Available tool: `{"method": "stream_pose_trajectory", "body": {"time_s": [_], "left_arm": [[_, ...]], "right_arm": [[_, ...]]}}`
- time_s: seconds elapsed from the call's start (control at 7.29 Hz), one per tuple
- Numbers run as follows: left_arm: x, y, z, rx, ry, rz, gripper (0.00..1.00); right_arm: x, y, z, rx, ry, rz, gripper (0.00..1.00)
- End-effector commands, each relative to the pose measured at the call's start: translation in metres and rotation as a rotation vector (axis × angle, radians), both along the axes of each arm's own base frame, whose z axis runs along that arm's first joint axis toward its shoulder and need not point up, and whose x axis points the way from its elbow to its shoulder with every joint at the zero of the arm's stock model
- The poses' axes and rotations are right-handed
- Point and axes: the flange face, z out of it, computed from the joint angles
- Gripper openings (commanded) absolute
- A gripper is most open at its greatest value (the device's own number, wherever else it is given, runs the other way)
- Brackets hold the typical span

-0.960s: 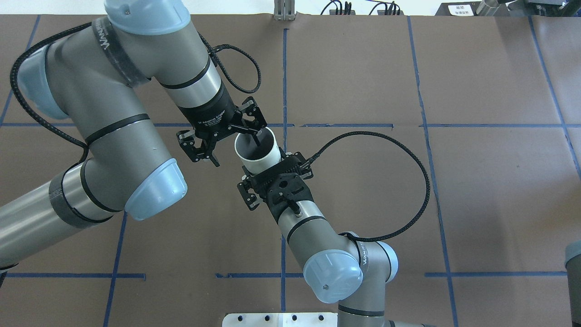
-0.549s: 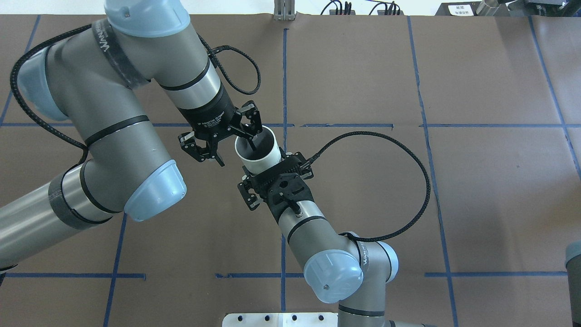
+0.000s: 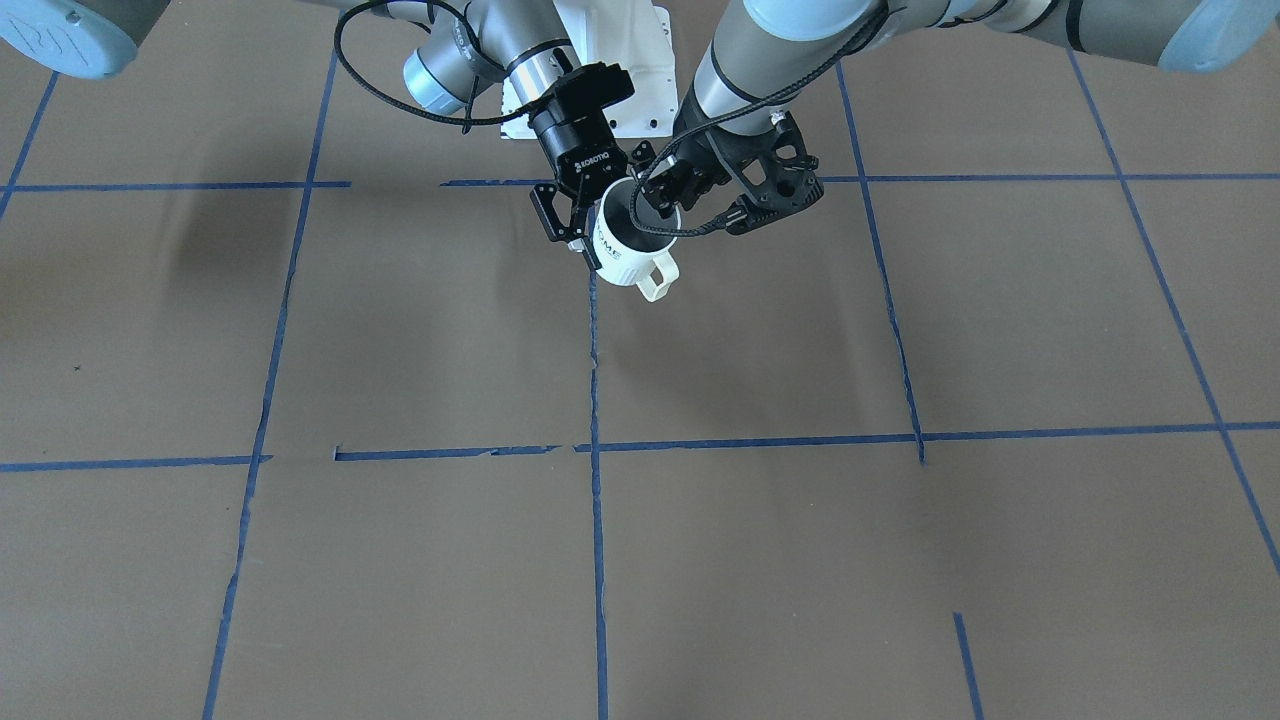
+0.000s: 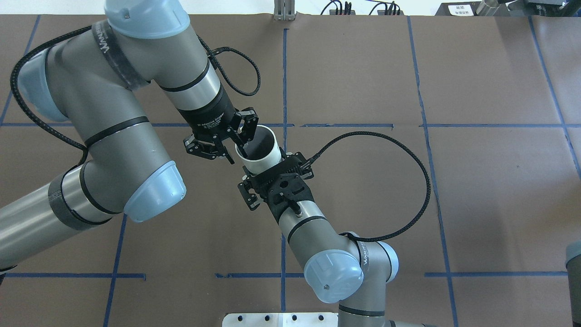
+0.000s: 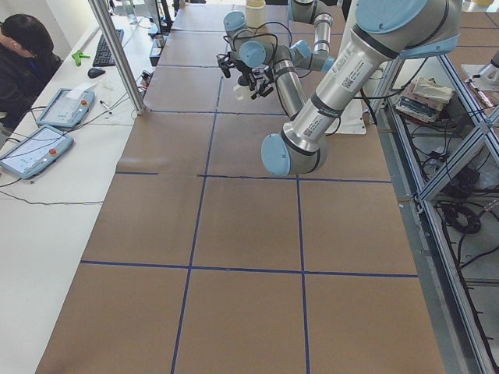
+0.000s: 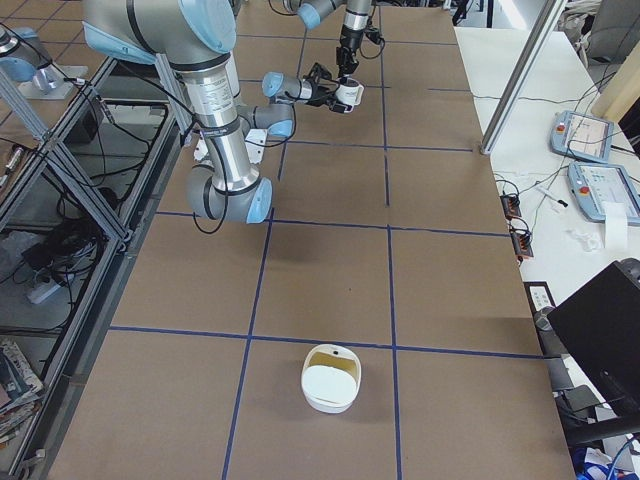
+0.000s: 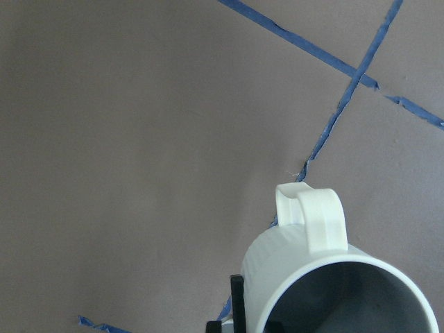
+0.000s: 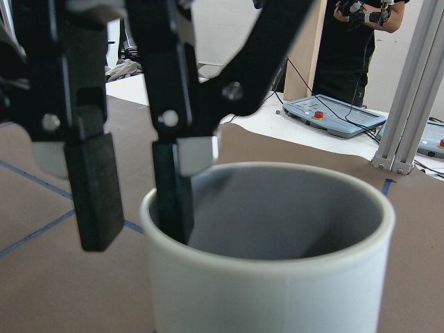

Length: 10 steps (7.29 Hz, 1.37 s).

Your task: Left arm hands cup to right arm to dump lemon

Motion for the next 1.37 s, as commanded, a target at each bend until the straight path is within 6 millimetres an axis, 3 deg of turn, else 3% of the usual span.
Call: {"method": "stream_pose_trajectory", "body": {"time_s": [0.0,0.69,0.82,0.96,1.1,1.23], "left_arm": [[0.0022,0.0009,-0.0016,0.003,0.002,0.003,0.34],[0.0061,-0.0026,-0.0006,0.0,-0.005,0.003,0.34],[0.0065,-0.0031,0.0,0.0,-0.007,0.002,0.26],[0.0065,-0.0031,0.001,-0.001,-0.008,0.002,0.08],[0.0061,-0.0029,0.0006,0.001,-0.007,0.001,0.01],[0.0061,-0.0029,0.0006,0.002,-0.007,0.001,0.0]], "right_arm": [[0.0,0.0,0.001,0.0,0.002,0.0,0.01],[0.0,0.0,0.0011,0.0,0.002,0.0,0.01],[0.0,0.0,0.0011,0.0,0.002,0.0,0.01],[0.0,0.0,0.002,0.0,0.005,0.0,0.02],[0.0001,0.0,0.004,0.004,0.014,-0.001,0.04],[-0.0006,-0.0002,0.0057,0.006,0.029,0.0,0.18]]}}
